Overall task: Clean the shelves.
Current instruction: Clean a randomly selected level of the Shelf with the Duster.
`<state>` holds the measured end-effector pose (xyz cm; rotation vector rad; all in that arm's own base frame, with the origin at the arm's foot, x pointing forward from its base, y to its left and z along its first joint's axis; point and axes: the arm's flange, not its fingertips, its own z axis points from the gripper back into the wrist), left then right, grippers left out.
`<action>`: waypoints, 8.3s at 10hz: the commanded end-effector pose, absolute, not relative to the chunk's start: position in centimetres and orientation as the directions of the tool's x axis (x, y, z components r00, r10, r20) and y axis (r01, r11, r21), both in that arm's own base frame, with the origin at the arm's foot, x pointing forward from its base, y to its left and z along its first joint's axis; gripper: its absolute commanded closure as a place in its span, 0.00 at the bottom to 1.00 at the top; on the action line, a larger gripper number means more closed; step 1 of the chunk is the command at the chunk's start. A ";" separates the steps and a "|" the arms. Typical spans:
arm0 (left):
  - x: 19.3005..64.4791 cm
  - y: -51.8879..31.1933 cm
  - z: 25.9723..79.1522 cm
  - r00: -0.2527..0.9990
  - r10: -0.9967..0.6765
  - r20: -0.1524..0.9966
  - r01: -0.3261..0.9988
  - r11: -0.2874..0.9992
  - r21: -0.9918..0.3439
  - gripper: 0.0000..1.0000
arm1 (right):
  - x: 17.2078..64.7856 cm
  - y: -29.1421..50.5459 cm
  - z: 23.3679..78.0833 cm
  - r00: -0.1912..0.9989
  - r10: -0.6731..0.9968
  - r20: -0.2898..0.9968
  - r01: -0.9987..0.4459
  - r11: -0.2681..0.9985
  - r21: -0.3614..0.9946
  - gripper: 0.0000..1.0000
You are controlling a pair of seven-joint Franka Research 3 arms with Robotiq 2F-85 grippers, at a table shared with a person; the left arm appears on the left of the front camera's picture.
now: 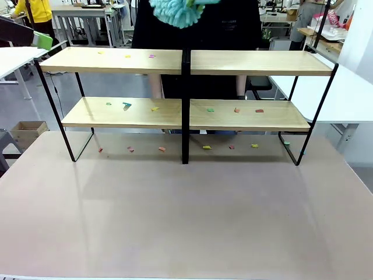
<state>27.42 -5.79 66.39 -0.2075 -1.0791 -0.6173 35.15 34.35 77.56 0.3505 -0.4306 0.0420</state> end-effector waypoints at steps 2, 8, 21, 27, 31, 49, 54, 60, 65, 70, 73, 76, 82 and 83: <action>27.4 -5.6 66.3 0.319 -0.370 0.873 0.574 0.808 0.133 0.00 | 38.0 40.0 75.6 0.895 -0.163 0.416 0.066 0.969 0.236 0.88; 27.4 -5.6 66.3 0.319 -0.370 0.873 0.574 0.808 0.133 0.00 | 39.0 44.4 70.6 0.918 -0.153 0.365 0.087 0.978 0.191 0.88; 27.4 -5.6 66.3 0.319 -0.370 0.873 0.574 0.808 0.133 0.00 | 43.7 47.0 73.9 0.909 0.380 0.172 -0.389 0.621 0.681 0.88; 27.4 -5.6 66.3 0.319 -0.370 0.873 0.574 0.808 0.133 0.00 | 43.6 42.0 73.0 0.945 0.218 0.242 -0.321 0.750 0.579 0.88; 27.4 -5.6 66.3 0.319 -0.370 0.873 0.574 0.808 0.133 0.00 | 33.2 22.3 76.0 0.968 0.181 0.174 -0.248 0.792 0.558 0.88; 27.4 -5.6 66.3 0.319 -0.370 0.873 0.574 0.808 0.133 0.00 | 39.9 27.5 80.3 0.763 0.510 0.397 -0.640 0.680 0.358 0.88; 27.4 -5.6 66.3 0.319 -0.370 0.873 0.574 0.808 0.133 0.00 | 47.9 42.4 79.7 0.731 0.591 0.340 -0.673 0.707 0.219 0.88; 27.4 -5.6 66.3 0.319 -0.370 0.873 0.574 0.808 0.133 0.00 | 51.7 49.5 76.4 0.752 0.565 0.339 -0.648 0.728 0.225 0.88; 27.4 -5.6 66.3 0.319 -0.370 0.873 0.574 0.808 0.133 0.00 | 53.3 51.6 75.7 0.714 0.597 0.366 -0.686 0.700 0.196 0.88; 27.4 -5.6 66.3 0.319 -0.370 0.873 0.574 0.808 0.133 0.00 | 53.6 51.8 75.2 0.651 0.707 0.278 -0.759 0.596 0.264 0.88; 27.4 -5.6 66.3 0.319 -0.370 0.873 0.574 0.808 0.133 0.00 | 54.0 49.5 75.5 0.553 0.817 0.164 -0.785 0.445 0.431 0.88; 27.4 -5.6 66.3 0.319 -0.370 0.873 0.574 0.808 0.133 0.00 | 54.8 40.4 77.6 0.583 0.770 0.258 -0.718 0.341 0.607 0.88; 27.4 -5.6 66.3 0.319 -0.370 0.873 0.574 0.808 0.133 0.00 | 44.6 20.8 77.2 0.904 0.379 0.196 -0.400 0.593 0.699 0.88; 27.4 -5.6 66.3 0.319 -0.370 0.873 0.574 0.808 0.133 0.00 | 40.9 16.5 76.2 0.936 0.298 0.187 -0.339 0.624 0.704 0.88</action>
